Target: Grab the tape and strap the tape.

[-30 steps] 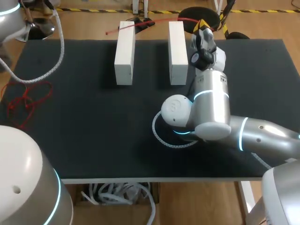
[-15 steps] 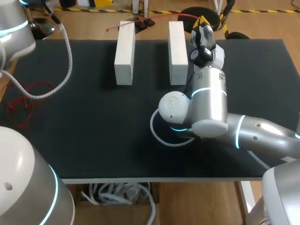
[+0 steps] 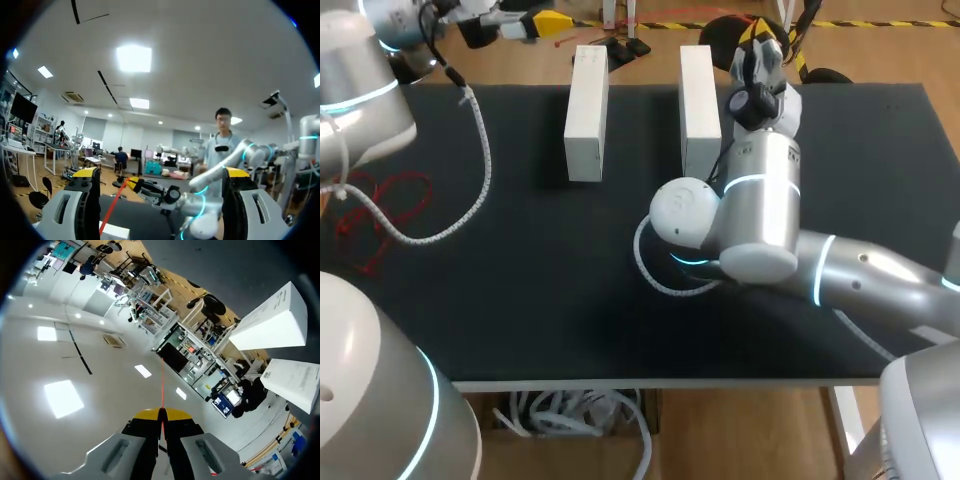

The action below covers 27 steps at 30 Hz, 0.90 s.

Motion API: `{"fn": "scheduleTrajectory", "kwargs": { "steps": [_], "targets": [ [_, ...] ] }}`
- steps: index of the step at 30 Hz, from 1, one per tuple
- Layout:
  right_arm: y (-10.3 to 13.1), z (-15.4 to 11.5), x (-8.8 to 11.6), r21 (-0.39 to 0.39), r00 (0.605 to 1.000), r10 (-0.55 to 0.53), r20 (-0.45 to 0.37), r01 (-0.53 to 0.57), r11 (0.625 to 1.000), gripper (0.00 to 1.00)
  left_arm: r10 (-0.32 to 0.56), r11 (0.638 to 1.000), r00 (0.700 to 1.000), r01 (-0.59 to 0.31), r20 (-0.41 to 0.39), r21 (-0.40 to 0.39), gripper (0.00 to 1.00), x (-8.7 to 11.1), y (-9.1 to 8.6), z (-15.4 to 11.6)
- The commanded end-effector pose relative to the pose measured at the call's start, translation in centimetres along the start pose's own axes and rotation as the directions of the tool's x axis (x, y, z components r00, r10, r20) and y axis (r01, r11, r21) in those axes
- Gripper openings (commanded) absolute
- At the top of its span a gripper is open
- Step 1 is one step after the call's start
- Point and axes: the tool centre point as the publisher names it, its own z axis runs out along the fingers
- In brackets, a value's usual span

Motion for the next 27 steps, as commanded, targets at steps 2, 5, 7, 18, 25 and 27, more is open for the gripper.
{"fn": "scheduleTrajectory", "kwargs": {
  "steps": [2, 5, 7, 18, 25, 27],
  "targets": [
    [-0.7, 0.1, 0.9, -0.017, 1.0, 0.01, -0.003, -0.01, 1.0, 0.0, 0.003, 1.0, 1.0, -0.003, 0.001, 0.013, 1.0, -0.3, 0.3, -0.1],
    [-0.9, 0.1, 1.5, -0.018, 1.0, 0.023, -0.009, -0.023, 1.0, 0.0, 0.006, 1.0, 1.0, -0.006, 0.001, 0.022, 1.0, -0.5, 0.3, 0.0],
    [-1.1, 0.1, 1.9, -0.018, 0.999, 0.032, -0.014, -0.032, 0.999, 0.0, 0.01, 0.999, 1.0, -0.01, 0.004, 0.03, 1.0, -0.6, 0.3, 0.0],
    [-1.5, 0.1, 3.2, -0.014, 0.998, 0.061, -0.022, -0.061, 0.998, 0.0, 0.027, 0.999, 0.999, -0.028, 0.02, 0.02, 1.0, -1.1, -0.3, -1.1],
    [-1.4, -0.1, 4.0, -0.013, 0.998, 0.058, -0.02, -0.058, 0.998, 0.0, 0.037, 0.999, 0.999, -0.038, 0.027, 0.003, 1.0, -1.1, -0.8, -2.3],
    [-1.3, -0.1, 4.3, -0.019, 0.998, 0.058, -0.02, -0.058, 0.998, 0.0, 0.039, 0.999, 0.999, -0.039, 0.029, 0.002, 1.0, -1.1, -0.8, -2.4]
  ]
}}
